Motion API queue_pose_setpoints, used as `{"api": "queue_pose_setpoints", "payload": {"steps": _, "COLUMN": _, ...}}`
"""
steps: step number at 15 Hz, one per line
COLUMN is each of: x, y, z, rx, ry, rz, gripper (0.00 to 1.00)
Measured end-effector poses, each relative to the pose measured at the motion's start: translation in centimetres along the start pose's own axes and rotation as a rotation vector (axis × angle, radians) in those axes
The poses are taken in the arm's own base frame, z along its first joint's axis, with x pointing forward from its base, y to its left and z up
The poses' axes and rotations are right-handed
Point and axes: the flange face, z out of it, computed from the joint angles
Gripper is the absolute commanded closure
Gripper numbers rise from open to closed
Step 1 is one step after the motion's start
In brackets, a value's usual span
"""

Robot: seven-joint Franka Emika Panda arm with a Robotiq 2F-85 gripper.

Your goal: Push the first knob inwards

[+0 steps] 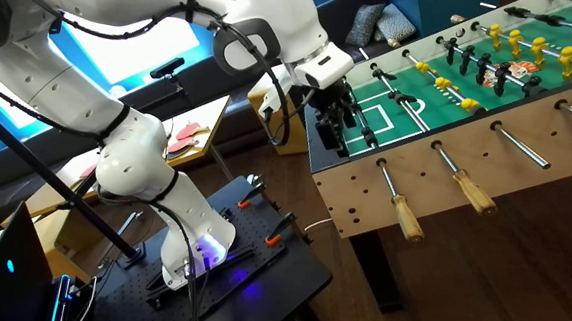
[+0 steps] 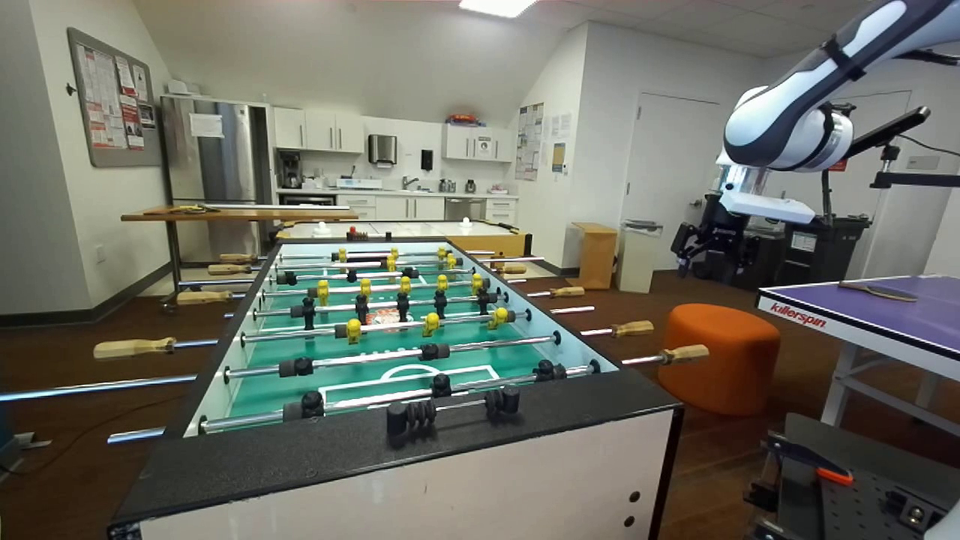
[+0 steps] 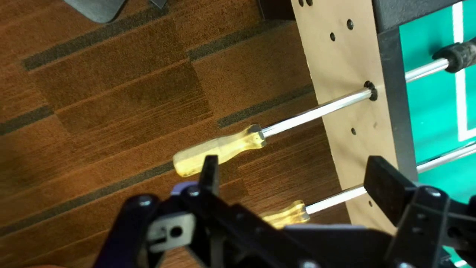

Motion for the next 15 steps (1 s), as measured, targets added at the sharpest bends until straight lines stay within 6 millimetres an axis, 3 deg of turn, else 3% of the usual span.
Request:
{"api": "queue_pose_setpoints", "payload": {"steps": 11, "x": 1.7, "y": 6.0, "z": 9.1, "rx": -0.062, "ry": 0.059, "rz": 0.606, "gripper": 0.0}}
{"api": "queue_pose_setpoints", "payload": {"steps": 15, "x": 1.6, "y": 6.2, "z": 9.7, "rx": -0.07, "ry": 0.054, "rz": 0.606, "gripper": 0.0}}
